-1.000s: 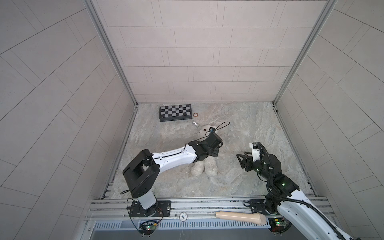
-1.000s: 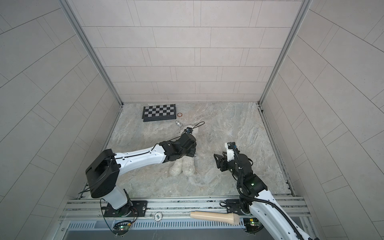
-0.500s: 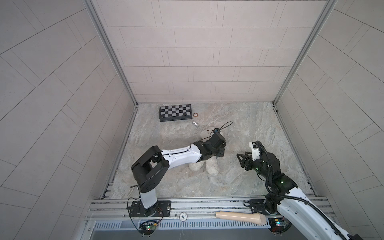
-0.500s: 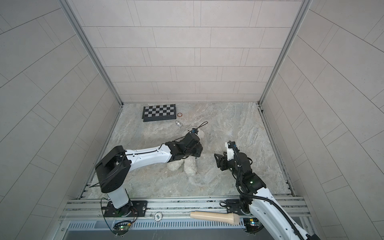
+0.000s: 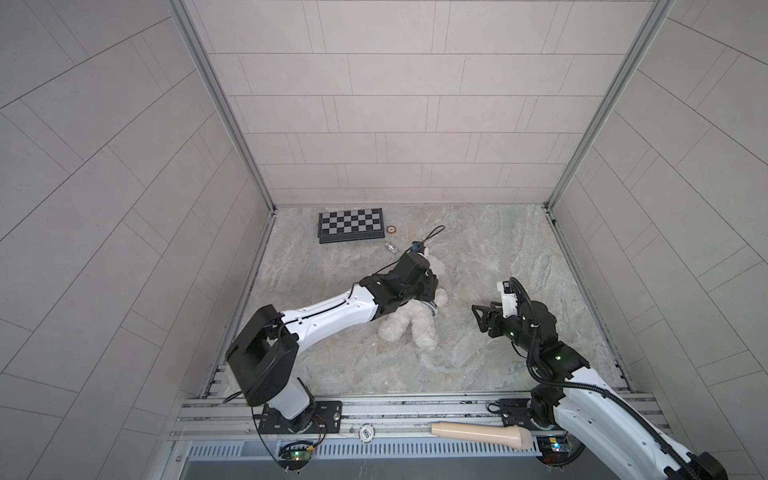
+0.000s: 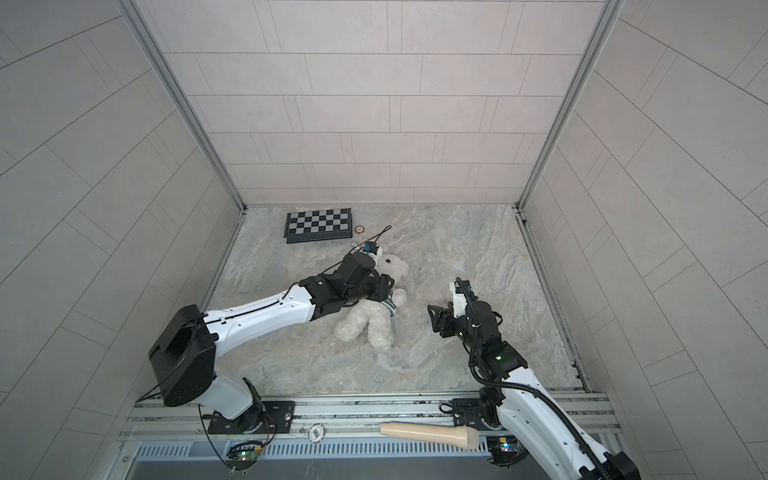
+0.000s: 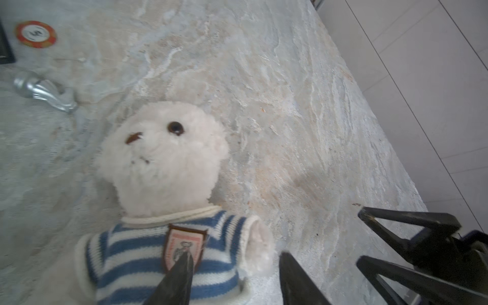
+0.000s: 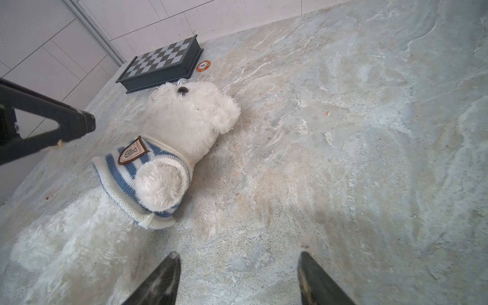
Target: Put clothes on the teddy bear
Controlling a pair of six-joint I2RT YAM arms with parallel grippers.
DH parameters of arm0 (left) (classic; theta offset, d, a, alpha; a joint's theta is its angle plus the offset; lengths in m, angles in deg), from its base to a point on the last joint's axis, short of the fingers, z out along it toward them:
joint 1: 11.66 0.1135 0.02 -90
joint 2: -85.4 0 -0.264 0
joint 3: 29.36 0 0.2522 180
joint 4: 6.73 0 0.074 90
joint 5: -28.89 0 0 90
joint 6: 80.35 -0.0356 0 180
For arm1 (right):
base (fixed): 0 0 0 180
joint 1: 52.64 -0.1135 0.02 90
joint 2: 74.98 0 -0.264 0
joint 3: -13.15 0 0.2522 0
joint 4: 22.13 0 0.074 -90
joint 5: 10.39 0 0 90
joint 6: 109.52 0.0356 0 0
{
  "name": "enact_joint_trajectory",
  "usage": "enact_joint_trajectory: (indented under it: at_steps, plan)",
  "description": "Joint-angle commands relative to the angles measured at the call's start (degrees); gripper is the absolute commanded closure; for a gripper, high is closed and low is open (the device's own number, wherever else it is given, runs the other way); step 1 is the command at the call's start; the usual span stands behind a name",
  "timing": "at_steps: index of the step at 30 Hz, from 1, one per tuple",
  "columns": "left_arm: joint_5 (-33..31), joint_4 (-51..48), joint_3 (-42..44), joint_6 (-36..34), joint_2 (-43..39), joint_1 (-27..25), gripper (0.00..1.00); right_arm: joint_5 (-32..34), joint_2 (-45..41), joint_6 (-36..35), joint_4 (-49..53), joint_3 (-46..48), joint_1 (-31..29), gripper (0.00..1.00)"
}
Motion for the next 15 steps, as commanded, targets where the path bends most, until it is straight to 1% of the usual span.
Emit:
enact_joint_trajectory:
  at_steps: [1,5,8,15]
  plan:
    - [-1.09,-3.32,2.34,-2.35,-0.03,1.88,0.47,0.19,-0.19,0.72,-1.21,-0.83,0.45,0.27]
    - [-0.60,-3.73,2.81,-2.65,1.33,1.85,0.48,0.20,-0.17,0.29,-0.77,-1.29,0.72,0.27]
    - [-0.09,-2.36,4.91,-1.75,1.68,1.35,0.48,0.26,-0.19,0.08,-0.67,-1.51,0.97,0.27]
    - [1.80,1.89,8.52,1.75,2.87,-1.88,0.47,0.52,-0.17,-0.17,-0.76,-1.65,1.16,0.27]
